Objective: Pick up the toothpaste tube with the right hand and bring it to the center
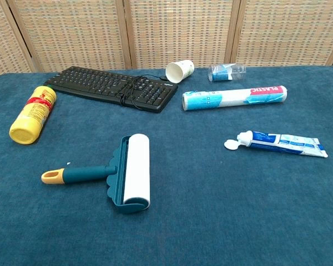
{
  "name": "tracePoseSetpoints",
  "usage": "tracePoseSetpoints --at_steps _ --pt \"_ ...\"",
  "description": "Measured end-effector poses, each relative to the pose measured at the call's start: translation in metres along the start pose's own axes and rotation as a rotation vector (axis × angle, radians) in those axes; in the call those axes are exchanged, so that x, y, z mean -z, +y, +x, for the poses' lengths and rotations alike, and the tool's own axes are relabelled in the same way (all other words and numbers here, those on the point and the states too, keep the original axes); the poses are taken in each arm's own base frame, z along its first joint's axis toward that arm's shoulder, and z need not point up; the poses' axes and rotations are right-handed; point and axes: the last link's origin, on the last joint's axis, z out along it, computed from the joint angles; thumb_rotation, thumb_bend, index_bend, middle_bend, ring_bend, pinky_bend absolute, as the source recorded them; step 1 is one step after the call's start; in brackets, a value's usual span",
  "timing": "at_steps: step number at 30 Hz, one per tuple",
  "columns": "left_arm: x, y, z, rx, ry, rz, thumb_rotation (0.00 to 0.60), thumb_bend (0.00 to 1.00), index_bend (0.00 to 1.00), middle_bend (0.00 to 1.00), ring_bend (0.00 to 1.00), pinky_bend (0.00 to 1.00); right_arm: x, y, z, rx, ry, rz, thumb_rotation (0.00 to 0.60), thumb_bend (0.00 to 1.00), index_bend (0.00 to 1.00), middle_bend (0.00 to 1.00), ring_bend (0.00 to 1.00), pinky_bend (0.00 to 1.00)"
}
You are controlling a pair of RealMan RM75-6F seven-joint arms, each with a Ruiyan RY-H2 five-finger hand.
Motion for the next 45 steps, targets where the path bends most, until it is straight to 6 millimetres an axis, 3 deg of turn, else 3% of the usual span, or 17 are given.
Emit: tracePoseSetpoints --at_steps 12,14,19,22,27,32,45 --pt "-0.002 -0.002 0.001 0.01 0.005 0.017 0.6 0.0 0.0 0.0 0.0 0.0 -0.008 -0.008 -0.009 -0.031 -0.029 0.028 0.6 0.0 0.0 0.0 0.0 0.0" --pt "-0.004 -0.002 0.0 0.011 0.002 0.019 0.6 0.0 0.0 0.0 0.0 0.0 -0.017 -0.015 -0.014 -0.039 -0.048 0.051 0.6 0.0 0.02 0.02 0.0 0.0" --pt "-0.009 -0.001 -0.007 0.003 -0.012 0.012 0.6 0.0 0.0 0.0 0.0 0.0 -0.052 -0.039 -0.032 -0.048 -0.107 0.108 0.6 0.0 0.18 0.21 0.18 0.26" --pt "-0.013 -0.001 -0.014 -0.007 -0.023 0.012 0.6 0.0 0.0 0.0 0.0 0.0 -0.079 -0.064 -0.047 -0.06 -0.143 0.129 0.6 0.03 0.24 0.27 0.24 0.32" --pt "-0.017 -0.002 -0.019 -0.01 -0.025 0.015 0.6 0.0 0.0 0.0 0.0 0.0 -0.108 -0.097 -0.077 -0.031 -0.219 0.139 0.6 0.17 0.32 0.31 0.27 0.34" --pt "-0.019 -0.004 -0.021 -0.012 -0.032 0.028 0.6 0.0 0.0 0.0 0.0 0.0 -0.121 -0.119 -0.101 -0.005 -0.274 0.135 0.6 0.2 0.33 0.32 0.28 0.35" --pt "-0.023 -0.006 -0.027 -0.023 -0.054 0.048 0.6 0.0 0.0 0.0 0.0 0.0 -0.144 -0.131 -0.125 0.034 -0.307 0.094 0.6 0.31 0.37 0.37 0.33 0.4"
